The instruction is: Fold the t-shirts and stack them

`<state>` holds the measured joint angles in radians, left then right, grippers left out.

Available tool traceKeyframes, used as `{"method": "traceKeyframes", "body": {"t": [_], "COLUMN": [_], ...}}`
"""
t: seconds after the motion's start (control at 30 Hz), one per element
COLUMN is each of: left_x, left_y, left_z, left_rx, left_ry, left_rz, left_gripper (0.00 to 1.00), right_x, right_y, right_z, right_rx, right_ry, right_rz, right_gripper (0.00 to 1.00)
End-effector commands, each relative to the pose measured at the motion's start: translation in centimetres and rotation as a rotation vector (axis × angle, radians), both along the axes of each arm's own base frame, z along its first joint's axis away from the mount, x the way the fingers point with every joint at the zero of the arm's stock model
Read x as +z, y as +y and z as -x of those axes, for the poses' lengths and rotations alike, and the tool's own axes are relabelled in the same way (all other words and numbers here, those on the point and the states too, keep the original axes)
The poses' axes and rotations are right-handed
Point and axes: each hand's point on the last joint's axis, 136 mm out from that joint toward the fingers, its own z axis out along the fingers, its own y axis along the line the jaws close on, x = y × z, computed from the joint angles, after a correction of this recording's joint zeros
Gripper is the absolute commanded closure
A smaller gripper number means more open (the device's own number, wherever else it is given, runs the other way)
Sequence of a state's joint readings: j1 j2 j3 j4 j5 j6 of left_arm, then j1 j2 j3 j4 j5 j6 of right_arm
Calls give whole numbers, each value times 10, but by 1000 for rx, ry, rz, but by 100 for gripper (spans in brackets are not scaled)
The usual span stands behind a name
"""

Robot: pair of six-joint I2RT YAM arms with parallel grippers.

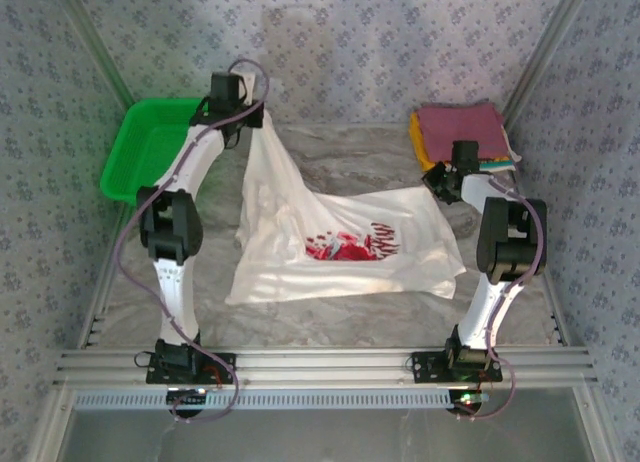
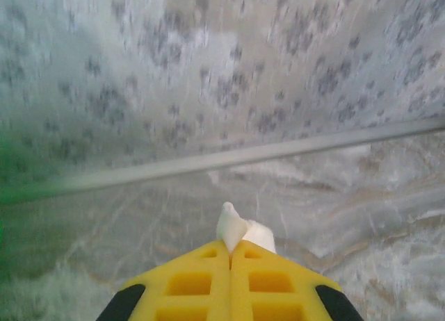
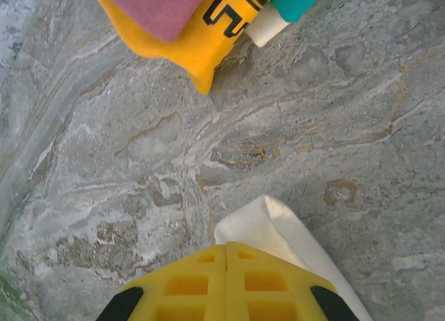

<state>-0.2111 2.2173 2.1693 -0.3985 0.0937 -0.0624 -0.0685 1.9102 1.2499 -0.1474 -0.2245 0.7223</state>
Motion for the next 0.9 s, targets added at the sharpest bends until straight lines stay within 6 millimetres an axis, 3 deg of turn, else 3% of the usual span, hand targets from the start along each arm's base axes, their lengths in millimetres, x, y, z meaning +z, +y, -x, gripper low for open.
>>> {"method": "traceKeyframes", "body": {"t": [0.0,0.17,0.33,0.47,0.67,0.87], "left_x": [23,44,28,22,22,32], "left_y": [-4,-10,-6,3,15,3], "left_z": [-10,-35,-36,-31,-26,-6], "left_rx": [-36,-43,-32,-16,-7,-55], "left_ry": [-12,-116,-81,-45,-21,13], "left_rz": [-47,-38,-77,-113,-132,-125], "left_gripper": [100,100,100,100,100,100], "right_x": [7,6,12,10,9,14], "right_y": [-4,-4,-4,0,-1,-7], "right_z": [-15,-20,-37,-51,-52,-47], "right_rx": [-68,-105,-64,-13,8,32], "right_ry": [-44,-55,-82,-86,-85,-82], "right_rz": [-20,-42,6,18,40,76], "right_gripper": [100,100,100,100,100,100]}}
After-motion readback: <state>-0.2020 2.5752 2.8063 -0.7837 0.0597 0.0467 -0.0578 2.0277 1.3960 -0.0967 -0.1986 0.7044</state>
